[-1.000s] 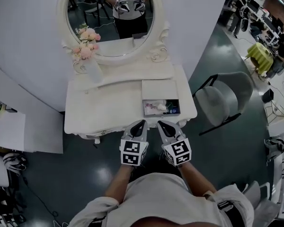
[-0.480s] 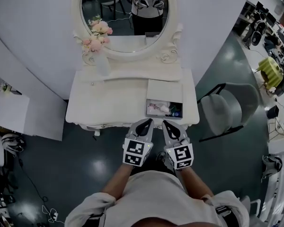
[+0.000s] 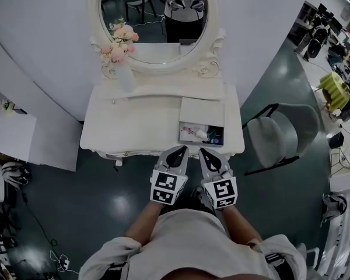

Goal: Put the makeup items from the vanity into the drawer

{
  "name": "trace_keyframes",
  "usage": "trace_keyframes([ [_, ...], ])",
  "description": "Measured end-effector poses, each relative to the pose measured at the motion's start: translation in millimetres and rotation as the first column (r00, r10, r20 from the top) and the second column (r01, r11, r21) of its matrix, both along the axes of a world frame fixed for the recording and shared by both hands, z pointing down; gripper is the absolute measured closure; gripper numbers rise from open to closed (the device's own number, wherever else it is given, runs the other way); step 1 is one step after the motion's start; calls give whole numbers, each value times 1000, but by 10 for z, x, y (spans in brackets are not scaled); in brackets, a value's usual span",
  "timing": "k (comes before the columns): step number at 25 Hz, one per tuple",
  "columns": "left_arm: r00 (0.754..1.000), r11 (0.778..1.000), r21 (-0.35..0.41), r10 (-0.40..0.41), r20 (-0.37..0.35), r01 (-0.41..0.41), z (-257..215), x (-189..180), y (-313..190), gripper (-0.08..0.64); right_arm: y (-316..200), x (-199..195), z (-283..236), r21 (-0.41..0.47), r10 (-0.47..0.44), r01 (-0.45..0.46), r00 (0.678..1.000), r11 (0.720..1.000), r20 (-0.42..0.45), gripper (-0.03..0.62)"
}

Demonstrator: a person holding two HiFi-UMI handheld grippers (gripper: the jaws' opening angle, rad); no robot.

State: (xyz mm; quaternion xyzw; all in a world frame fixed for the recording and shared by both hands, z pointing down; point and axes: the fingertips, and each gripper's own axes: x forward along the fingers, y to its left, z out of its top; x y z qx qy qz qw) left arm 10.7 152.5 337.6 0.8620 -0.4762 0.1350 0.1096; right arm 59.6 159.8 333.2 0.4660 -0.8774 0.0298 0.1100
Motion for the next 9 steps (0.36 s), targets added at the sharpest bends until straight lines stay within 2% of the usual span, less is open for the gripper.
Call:
trace_keyframes([
  [9, 1000, 1000, -2, -2, 0, 2, 42, -7, 29, 557, 19, 5, 40, -4, -3, 3, 1000, 1000, -5, 594],
])
